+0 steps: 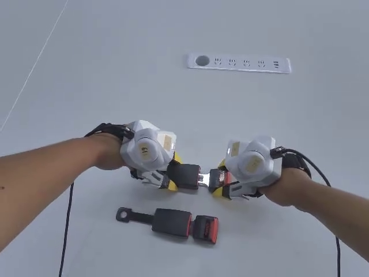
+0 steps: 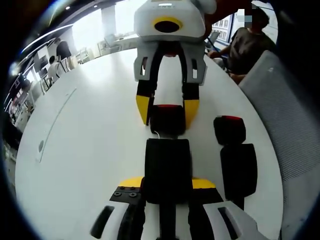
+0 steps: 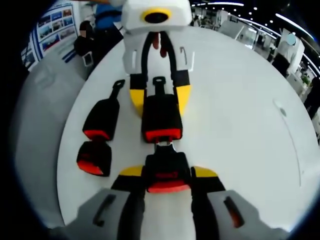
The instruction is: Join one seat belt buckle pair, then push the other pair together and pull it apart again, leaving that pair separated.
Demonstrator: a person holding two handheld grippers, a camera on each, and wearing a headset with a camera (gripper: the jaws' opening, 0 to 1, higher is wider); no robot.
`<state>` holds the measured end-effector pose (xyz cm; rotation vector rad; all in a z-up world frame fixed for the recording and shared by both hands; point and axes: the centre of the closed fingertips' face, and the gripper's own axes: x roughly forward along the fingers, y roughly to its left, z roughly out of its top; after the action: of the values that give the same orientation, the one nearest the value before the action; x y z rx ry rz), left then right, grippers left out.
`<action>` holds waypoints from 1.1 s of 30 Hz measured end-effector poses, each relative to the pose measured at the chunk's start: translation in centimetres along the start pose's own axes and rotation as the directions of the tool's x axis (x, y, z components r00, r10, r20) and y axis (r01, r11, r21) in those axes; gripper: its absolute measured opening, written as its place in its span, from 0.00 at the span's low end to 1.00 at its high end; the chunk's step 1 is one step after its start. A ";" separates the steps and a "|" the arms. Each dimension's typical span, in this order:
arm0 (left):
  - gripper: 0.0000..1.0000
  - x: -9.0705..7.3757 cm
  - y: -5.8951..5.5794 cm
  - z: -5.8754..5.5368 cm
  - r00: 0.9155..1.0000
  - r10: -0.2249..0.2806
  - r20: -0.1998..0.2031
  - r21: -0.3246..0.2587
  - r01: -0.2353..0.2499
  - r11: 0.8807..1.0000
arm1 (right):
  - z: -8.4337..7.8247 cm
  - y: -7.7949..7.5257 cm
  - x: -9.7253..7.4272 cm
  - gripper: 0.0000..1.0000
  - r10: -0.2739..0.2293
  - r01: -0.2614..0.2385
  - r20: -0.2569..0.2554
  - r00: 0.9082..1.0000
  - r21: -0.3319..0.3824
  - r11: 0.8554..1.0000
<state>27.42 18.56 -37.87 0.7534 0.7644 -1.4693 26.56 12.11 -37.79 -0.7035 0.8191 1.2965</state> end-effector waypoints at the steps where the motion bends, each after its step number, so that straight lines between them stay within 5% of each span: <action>1: 0.33 0.0 0.0 0.0 1.000 0.000 -0.001 0.003 0.000 1.000 | 0.2 -0.1 0.1 0.35 -0.001 0.001 -0.002 1.000 0.001 1.000; 33: 0.34 0.2 0.0 0.1 1.000 -0.020 -0.024 0.031 0.020 0.999 | 1.3 0.0 0.9 0.33 0.026 -0.028 -0.027 0.999 -0.058 0.998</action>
<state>27.38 18.34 -37.99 0.7904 0.7706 -1.4957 26.80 13.69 -37.89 -0.7596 0.8167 1.3426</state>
